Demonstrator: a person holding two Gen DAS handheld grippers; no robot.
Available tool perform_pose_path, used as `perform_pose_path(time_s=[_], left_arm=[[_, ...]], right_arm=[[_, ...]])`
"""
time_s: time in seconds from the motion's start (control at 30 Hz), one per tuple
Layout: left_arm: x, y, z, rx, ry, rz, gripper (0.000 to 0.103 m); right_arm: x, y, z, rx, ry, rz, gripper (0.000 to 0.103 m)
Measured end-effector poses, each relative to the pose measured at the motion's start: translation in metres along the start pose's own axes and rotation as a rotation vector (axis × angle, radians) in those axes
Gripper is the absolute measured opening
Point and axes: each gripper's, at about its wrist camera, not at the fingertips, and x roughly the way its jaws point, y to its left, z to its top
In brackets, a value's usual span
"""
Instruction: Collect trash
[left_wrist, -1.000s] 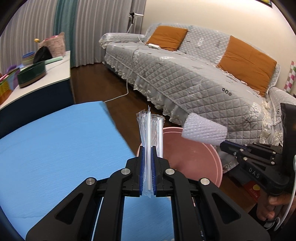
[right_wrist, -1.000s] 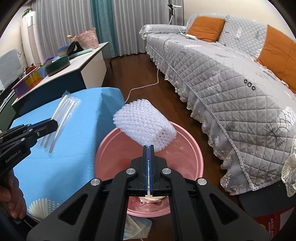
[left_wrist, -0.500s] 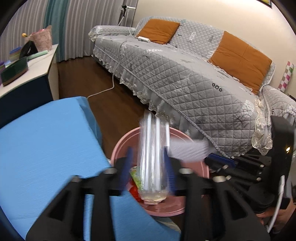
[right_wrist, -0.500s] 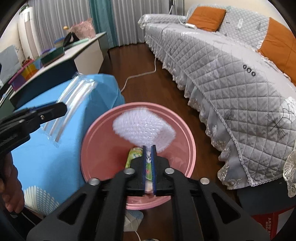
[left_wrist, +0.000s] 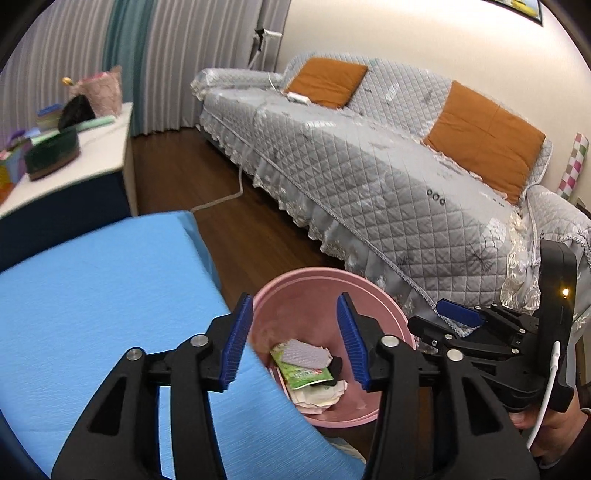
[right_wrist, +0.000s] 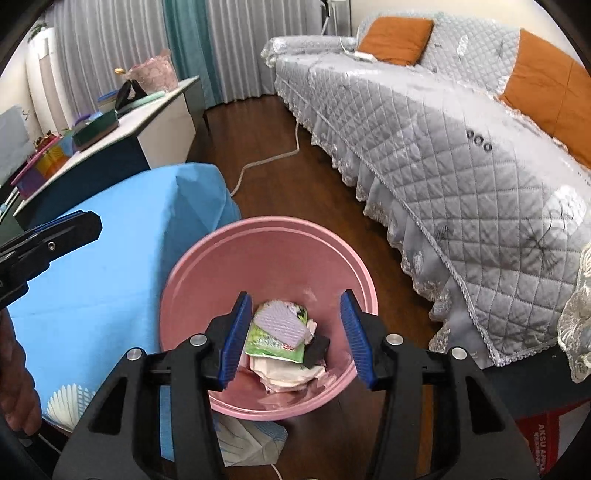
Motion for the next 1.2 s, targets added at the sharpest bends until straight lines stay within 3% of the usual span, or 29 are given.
perform_pose_path(time_s=[0.23, 0.37, 0.47, 0.7, 1.03, 1.2], left_arm=[[-0.064, 0.019, 0.004, -0.032, -0.100, 0.060, 0.074], [-0.102, 0.034, -0.001, -0.073, -0.153, 0.107, 0.088], [-0.127, 0.049, -0.009, -0.125, -0.165, 0.155, 0.093], [-0.194, 0.085, -0.045, -0.211, -0.219, 0.308, 0.095], [-0.238, 0.117, -0.113, -0.247, -0.207, 0.488, 0.095], [-0.241, 0.123, -0.138, -0.284, -0.159, 0.511, 0.095]], right_arm=[[-0.044, 0.041, 0.016, -0.043, -0.132, 0.018, 0.051], [-0.074, 0.071, 0.017, -0.038, -0.216, 0.024, 0.060], [-0.090, 0.095, 0.011, -0.060, -0.249, 0.022, 0.067], [-0.124, 0.149, -0.010, -0.134, -0.322, 0.041, 0.098], [-0.142, 0.193, -0.045, -0.147, -0.334, 0.067, 0.098], [-0.131, 0.204, -0.059, -0.159, -0.298, 0.070, 0.098]])
